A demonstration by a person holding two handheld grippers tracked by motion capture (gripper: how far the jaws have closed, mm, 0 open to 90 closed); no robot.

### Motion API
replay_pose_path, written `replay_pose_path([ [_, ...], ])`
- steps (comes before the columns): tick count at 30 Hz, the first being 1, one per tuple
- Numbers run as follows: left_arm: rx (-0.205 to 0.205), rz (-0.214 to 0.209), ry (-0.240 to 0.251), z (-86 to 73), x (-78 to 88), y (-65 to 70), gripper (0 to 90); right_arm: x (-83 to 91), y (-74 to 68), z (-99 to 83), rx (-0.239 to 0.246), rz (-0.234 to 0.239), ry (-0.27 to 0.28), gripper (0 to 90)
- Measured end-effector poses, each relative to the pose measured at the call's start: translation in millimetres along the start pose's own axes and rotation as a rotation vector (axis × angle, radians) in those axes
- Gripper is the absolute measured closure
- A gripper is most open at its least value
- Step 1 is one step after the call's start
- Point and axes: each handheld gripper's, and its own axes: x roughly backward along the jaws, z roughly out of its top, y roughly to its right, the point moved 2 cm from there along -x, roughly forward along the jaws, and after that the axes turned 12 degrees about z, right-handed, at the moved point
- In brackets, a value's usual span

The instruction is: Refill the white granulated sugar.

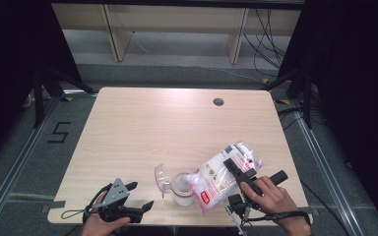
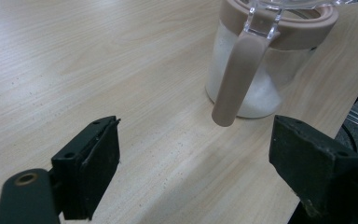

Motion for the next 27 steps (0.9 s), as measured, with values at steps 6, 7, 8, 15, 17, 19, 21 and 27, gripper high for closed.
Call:
replay_pose_path([
  [6,0.013,-0.002,0.009,0.1,-0.6,0.8,16.0,-0.3,0.1,0.1,-0.002,0.001,0.001,64.9],
  [7,0.011,0.003,0.005,0.1,-0.2,0.8,16.0,-0.3,0.0,0.2,-0.003,0.002,0.0,64.9],
  [8,0.011,0.003,0.005,0.1,-0.2,0.8,16.0,-0.3,0.0,0.2,-0.003,0.002,0.0,64.9],
  [15,0.017,-0.003,0.013,0.0,-0.8,0.9,16.0,-0.9,-0.3,-0.2,-0.007,0.006,0.0,64.9],
  [17,0.006,-0.003,0.007,0.0,-0.3,0.2,16.0,-1.5,0.4,-0.1,0.002,-0.003,0.007,64.9],
  [19,0.003,-0.004,0.007,0.0,-0.4,0.1,16.0,-1.8,0.9,0.0,0.008,-0.004,0.01,64.9],
  [21,0.008,-0.003,0.009,0.0,-0.6,0.4,16.0,-2.1,0.7,-0.1,0.007,-0.009,0.013,64.9],
  [27,0.002,-0.004,0.006,0.0,-0.3,0.1,16.0,-2.5,0.7,-0.3,0.006,-0.007,0.014,64.8],
])
